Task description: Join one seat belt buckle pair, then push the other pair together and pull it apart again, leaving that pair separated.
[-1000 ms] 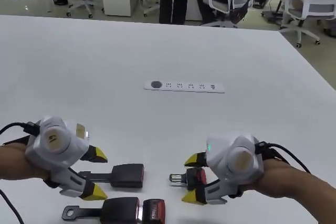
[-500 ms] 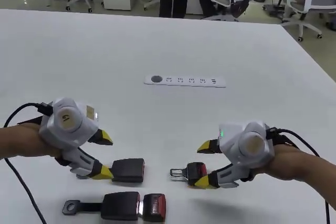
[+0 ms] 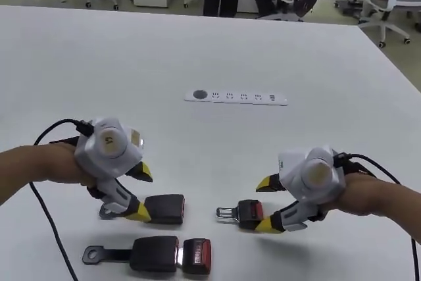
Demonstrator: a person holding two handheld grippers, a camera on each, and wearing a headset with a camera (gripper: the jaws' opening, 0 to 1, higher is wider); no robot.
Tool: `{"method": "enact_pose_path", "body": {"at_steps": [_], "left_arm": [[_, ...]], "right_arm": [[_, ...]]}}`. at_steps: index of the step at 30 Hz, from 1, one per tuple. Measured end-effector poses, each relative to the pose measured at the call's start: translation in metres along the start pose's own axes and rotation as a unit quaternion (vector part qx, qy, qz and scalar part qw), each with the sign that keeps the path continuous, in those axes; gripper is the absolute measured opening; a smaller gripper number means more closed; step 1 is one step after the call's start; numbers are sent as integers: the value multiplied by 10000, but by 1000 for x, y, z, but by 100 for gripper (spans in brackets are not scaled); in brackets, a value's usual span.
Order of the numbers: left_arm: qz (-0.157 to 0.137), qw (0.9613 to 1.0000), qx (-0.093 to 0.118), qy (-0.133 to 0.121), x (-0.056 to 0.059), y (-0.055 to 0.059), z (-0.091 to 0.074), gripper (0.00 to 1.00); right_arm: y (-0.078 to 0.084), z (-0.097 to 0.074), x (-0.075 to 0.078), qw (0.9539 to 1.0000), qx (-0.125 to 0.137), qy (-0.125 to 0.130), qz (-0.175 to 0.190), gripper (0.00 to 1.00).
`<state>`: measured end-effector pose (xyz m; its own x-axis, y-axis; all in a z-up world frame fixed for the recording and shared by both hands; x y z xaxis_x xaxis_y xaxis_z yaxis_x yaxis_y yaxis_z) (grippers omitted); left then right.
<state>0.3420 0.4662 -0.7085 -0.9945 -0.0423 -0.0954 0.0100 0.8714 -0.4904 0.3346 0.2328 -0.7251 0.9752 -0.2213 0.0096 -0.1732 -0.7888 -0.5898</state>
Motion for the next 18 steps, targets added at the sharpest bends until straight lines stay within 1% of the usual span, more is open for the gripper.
{"method": "enact_pose_path", "body": {"at_steps": [3, 5, 7, 9, 11, 13, 15, 18], "left_arm": [[59, 9999, -53, 73, 0, -2, 2, 45], [166, 9997, -94, 128, 2, 0, 7, 43], [201, 9995, -154, 178, 3, 2, 9, 42], [289, 9990, -223, 255, 6, 1, 12, 40], [330, 9987, -260, 290, 5, 4, 12, 39], [333, 9986, -276, 308, 6, 5, 15, 37], [334, 9984, -295, 354, 7, 9, 19, 35], [424, 9977, -371, 390, 9, 9, 21, 33]], "right_arm": [[1, 1, -2, 10000, -49, -51, -47, 41], [1, 3, -1, 9999, -62, -82, -42, 40], [1, 4, -2, 9999, -93, -114, -61, 38], [3, 7, -2, 9998, -125, -136, -92, 36], [5, 9, -2, 9998, -141, -149, -82, 35], [6, 10, -2, 9998, -147, -131, -74, 33], [6, 10, -2, 9998, -153, -144, -42, 32], [5, 10, -3, 9998, -107, -135, -21, 32]]}}
Point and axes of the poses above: the centre of the closed fingertips' face, and the gripper's own axes: z roughly forward along the fingers, x roughly to its right, y roughly out of its underside, the point moved 5 cm from there along -z, roughly backward along the fingers, and after that the axes turned 9 degrees about z, right-handed, at the moved point
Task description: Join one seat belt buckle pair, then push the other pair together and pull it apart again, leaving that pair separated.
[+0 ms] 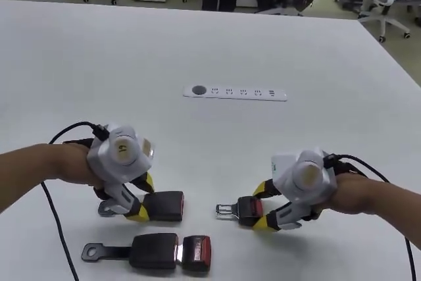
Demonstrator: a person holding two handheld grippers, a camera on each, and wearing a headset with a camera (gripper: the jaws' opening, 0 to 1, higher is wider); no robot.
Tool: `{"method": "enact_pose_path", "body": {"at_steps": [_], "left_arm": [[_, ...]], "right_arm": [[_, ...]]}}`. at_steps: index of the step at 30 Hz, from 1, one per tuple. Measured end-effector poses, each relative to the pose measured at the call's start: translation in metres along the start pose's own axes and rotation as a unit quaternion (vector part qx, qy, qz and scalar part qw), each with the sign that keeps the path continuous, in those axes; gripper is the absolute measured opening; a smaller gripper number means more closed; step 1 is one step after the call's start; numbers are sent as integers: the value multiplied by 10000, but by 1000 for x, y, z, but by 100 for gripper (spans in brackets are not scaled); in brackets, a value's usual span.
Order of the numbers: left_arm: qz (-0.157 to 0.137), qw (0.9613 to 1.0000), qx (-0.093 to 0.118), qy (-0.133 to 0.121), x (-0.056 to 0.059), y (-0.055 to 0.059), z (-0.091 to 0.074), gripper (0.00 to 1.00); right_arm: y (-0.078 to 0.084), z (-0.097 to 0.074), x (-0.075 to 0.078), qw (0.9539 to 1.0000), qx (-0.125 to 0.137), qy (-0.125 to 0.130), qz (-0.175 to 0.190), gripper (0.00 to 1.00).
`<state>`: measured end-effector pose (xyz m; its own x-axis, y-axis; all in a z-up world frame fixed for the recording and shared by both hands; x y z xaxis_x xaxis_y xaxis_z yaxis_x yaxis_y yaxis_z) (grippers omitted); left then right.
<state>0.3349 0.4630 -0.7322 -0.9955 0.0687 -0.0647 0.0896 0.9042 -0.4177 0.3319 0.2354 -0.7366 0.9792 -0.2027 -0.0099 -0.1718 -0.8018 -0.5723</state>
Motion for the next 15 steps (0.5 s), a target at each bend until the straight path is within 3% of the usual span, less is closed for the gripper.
{"method": "enact_pose_path", "body": {"at_steps": [15], "left_arm": [[8, 10000, 36, 19, 3, -1, 1, 32]], "right_arm": [[1, 0, -1, 10000, 36, -28, -12, 31]]}}
Point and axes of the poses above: the centre of the closed fingertips' face, and the gripper's own axes: z roughly forward along the fingers, x roughly to its right, y roughly out of its underside, the point moved 5 cm from there along -z, roughly backward along the fingers, and after that the axes turned 9 degrees about z, right-handed, at the moved point
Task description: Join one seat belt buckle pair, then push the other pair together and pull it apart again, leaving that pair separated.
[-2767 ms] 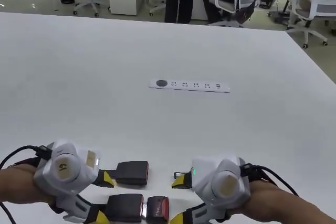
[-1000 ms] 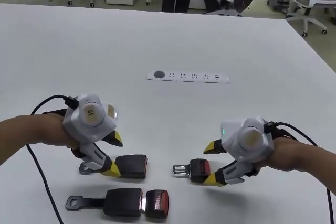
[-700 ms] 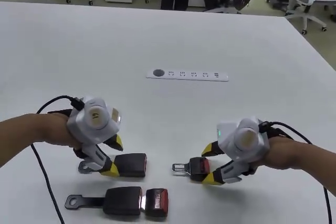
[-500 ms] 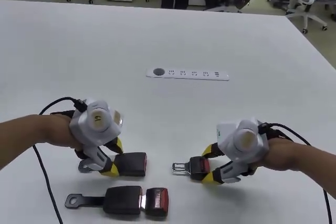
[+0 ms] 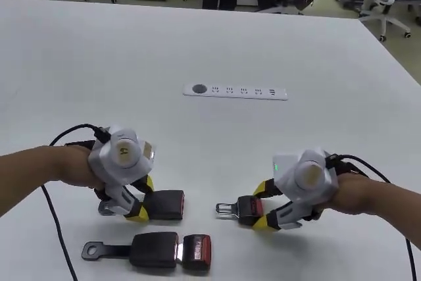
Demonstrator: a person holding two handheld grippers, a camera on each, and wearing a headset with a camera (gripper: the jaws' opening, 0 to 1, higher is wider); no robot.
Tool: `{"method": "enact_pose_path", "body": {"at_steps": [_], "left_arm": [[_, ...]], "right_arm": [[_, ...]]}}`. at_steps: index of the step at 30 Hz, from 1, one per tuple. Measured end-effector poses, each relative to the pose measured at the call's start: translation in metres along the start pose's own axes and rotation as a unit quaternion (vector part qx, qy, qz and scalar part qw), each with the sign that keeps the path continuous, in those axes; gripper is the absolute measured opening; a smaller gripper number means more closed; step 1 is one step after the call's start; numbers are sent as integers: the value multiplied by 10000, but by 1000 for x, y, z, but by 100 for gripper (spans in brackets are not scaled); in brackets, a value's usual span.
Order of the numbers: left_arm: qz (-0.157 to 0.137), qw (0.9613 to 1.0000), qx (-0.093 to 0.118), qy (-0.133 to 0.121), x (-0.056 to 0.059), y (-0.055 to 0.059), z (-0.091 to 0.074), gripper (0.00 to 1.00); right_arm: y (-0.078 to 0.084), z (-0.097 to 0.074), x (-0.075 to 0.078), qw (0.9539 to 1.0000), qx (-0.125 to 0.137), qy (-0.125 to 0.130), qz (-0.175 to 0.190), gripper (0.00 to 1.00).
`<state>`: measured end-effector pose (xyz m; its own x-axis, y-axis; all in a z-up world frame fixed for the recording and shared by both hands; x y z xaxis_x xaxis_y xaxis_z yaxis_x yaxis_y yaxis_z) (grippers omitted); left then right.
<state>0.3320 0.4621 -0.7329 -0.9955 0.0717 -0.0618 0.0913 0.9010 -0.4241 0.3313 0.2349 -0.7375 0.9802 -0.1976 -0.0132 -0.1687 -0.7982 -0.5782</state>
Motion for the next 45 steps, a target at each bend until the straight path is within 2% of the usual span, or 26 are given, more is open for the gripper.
{"method": "enact_pose_path", "body": {"at_steps": [12, 21, 45], "left_arm": [[-100, 9999, 9, 16, -3, 4, 2, 31], [-40, 10000, 2, 40, -4, 6, 3, 31], [-40, 9999, -104, 88, -2, 2, 1, 31]], "right_arm": [[-1, 1, 0, 10000, -28, 32, 18, 30], [-6, 4, -2, 10000, -38, 54, -18, 30], [-30, 21, -6, 10000, 1, 21, -57, 31]]}}
Point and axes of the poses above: the centre of the closed fingertips' face, and the gripper's own axes: z roughly forward along the fingers, x roughly to its right, y roughly out of its underside, the point moved 5 cm from there along -z, roughly backward along the fingers, and after that the axes turned 9 degrees about z, right-handed, at the moved point
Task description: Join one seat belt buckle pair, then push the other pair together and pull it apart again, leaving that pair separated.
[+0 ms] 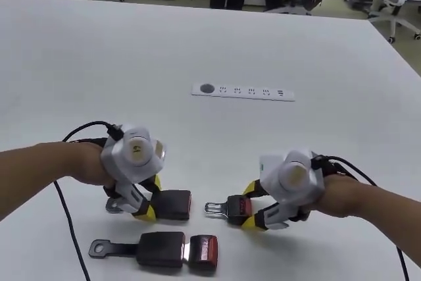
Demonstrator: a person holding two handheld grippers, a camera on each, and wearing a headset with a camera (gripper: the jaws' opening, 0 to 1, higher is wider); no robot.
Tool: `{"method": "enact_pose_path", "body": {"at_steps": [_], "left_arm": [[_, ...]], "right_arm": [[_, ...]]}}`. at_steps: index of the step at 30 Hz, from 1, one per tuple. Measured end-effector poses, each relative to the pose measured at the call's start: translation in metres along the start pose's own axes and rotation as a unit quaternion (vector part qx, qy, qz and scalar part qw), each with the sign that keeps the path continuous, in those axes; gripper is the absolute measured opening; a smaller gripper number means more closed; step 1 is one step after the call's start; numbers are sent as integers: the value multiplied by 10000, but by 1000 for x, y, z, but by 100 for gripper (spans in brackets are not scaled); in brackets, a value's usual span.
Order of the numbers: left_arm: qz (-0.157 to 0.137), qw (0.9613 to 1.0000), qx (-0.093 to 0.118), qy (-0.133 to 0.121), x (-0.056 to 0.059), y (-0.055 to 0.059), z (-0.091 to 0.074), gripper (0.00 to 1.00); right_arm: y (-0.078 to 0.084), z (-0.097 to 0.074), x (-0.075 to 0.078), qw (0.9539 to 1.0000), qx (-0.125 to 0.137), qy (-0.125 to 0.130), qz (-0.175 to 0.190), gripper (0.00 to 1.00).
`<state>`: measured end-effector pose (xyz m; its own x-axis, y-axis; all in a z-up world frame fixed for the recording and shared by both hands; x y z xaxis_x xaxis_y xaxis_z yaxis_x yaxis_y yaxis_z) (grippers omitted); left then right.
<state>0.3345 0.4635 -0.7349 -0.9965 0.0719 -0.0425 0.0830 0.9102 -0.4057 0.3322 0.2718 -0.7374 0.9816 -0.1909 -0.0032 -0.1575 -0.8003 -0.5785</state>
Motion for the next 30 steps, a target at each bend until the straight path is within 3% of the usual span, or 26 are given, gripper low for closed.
{"method": "enact_pose_path", "body": {"at_steps": [25, 30], "left_arm": [[-22, 10000, -29, 20, -3, 3, 1, 31], [-19, 10000, -33, 16, 1, -1, 1, 31]], "right_arm": [[-28, 16, -2, 9998, 68, -32, -166, 31], [-33, 19, -6, 9997, 104, -68, -209, 31]]}}
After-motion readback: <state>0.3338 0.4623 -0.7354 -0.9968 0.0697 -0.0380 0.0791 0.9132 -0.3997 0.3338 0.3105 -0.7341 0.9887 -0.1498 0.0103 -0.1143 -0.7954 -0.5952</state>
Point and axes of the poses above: the centre of the closed fingertips' face, and the gripper's own axes: z roughly forward along the fingers, x roughly to its right, y roughly out of its underside, the point moved 5 cm from there along -z, roughly backward along the fingers, and after that the axes turned 9 degrees about z, right-handed, at the moved point
